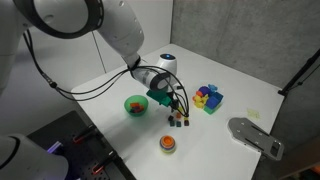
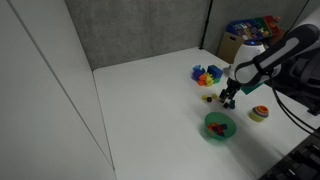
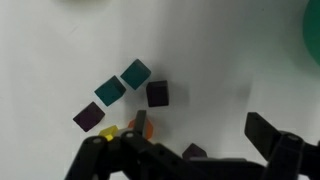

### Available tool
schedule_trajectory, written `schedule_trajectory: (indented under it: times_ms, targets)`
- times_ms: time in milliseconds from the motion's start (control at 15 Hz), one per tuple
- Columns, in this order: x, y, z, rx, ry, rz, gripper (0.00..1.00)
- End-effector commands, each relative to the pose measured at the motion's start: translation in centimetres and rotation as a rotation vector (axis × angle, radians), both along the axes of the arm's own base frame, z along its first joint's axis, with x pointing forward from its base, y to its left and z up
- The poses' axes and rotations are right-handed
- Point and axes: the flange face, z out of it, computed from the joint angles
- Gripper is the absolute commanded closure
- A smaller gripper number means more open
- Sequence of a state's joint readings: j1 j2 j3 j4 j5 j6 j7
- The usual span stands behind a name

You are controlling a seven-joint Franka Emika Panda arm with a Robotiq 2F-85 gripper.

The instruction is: Pick up a black block from the table and put it in the green bowl

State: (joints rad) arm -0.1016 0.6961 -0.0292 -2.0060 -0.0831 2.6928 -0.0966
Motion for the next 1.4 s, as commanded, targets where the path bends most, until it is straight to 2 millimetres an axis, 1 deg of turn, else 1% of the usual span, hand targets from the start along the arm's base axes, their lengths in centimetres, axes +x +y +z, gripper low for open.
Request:
schedule_trajectory:
  times_ms: [0, 467, 867, 1067, 1133, 1200, 1267, 1333]
  targets:
    - [1.4, -1.2, -1.9, 0.013, -0.003, 0.015, 0.0]
    - [2.3, -2.3, -5.0, 0.015, 0.005, 0.017, 0.0]
    - [3.0, -2.7, -6.4, 0.025, 0.007, 0.02, 0.0]
    - [3.0, -2.9, -6.9, 0.037, 0.016, 0.023, 0.0]
    - [3.0, -3.0, -7.1, 0.041, 0.017, 0.023, 0.15]
    - [3.0, -3.2, -7.2, 0.042, 0.022, 0.021, 0.28]
    - [3.0, -3.3, -7.3, 0.043, 0.024, 0.023, 0.34]
    - [2.9, -3.3, -7.4, 0.044, 0.029, 0.025, 0.44]
